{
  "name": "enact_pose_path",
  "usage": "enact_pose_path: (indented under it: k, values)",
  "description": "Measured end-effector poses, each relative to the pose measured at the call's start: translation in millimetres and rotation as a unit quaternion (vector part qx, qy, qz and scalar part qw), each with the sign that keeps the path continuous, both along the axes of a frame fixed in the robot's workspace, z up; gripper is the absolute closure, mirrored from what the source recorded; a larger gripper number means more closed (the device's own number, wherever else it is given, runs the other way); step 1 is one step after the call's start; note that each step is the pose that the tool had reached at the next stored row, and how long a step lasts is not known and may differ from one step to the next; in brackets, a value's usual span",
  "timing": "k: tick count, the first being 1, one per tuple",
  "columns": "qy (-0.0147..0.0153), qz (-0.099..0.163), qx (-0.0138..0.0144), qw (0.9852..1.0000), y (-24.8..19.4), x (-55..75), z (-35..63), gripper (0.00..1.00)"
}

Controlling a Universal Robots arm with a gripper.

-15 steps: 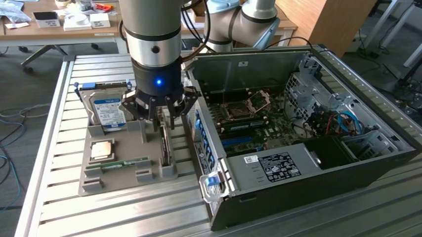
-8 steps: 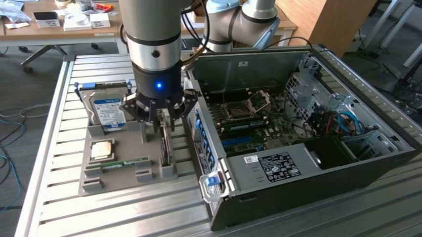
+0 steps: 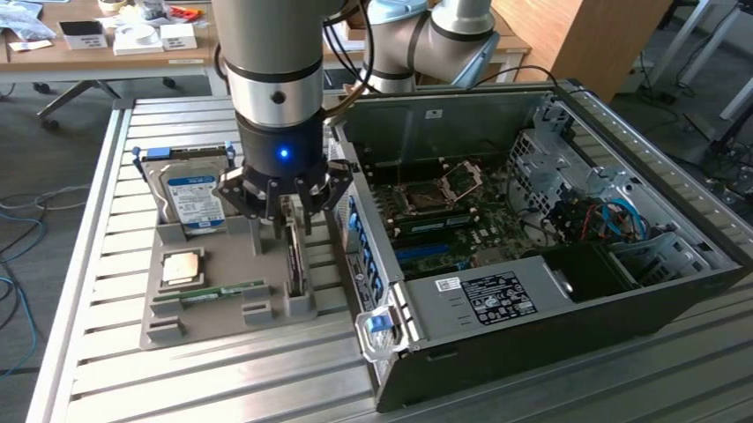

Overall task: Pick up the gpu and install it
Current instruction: 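Pick up the gpu and move the gpu toward the slot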

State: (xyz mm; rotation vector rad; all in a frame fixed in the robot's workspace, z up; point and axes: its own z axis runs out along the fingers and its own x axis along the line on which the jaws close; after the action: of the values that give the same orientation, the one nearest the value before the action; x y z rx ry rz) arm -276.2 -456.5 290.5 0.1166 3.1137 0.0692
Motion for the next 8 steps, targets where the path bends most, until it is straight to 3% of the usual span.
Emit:
enact_pose_path:
  k: [8]
  values:
    - [0.0000, 0.000, -0.0001, 1.0000, 1.4, -0.1, -0.3, 0.58]
